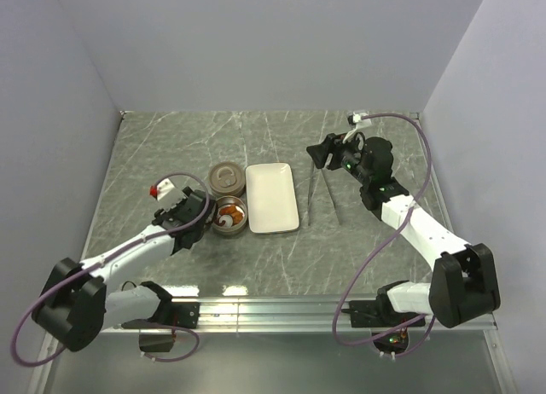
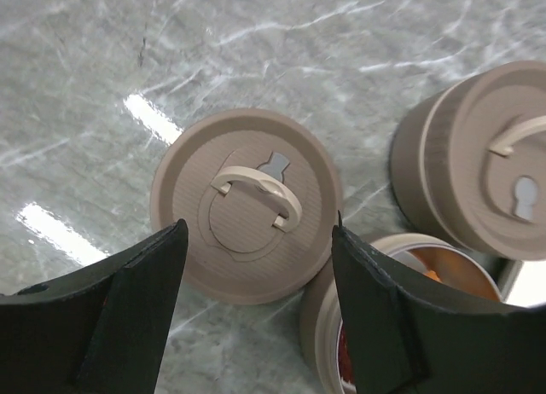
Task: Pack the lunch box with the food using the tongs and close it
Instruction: Pick up the lid of the lunch box with the left arm
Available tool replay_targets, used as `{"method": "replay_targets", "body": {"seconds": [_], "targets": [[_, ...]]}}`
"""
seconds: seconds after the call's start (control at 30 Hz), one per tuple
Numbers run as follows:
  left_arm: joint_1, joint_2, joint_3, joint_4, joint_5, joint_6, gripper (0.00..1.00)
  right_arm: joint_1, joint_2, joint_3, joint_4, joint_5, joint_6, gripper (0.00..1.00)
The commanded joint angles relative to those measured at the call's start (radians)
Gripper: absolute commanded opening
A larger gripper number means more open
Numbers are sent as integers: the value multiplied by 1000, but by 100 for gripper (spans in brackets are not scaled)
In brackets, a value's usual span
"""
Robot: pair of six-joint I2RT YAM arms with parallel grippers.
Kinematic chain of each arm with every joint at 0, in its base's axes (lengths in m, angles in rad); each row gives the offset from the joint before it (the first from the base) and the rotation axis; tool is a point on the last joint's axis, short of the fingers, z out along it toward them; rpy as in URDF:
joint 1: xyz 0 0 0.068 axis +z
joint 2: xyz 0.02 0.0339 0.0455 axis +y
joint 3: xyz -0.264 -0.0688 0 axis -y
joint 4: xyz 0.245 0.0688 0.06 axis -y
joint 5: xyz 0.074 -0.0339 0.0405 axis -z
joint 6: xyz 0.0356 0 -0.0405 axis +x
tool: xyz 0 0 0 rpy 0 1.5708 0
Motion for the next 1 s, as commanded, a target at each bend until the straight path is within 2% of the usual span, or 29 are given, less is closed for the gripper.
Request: {"method": "replay_targets", "body": {"seconds": [0.0, 0.13, 0.4, 0.6, 0.97], "targets": [[-8, 48, 35, 46, -24, -88, 73, -3, 10, 20, 40, -21, 4, 68], [-9, 51, 0, 152, -14, -85, 73, -5, -2, 14, 41, -14, -4, 68], [-8, 146, 29, 170, 0, -85, 72, -5, 10, 16, 38, -8, -10, 68], [0, 137, -4, 204, 3, -110, 67, -3, 22, 19, 42, -11, -12, 68], [75, 165, -38, 279, 93, -53, 55, -3, 22, 17, 35, -4, -18, 68]]}}
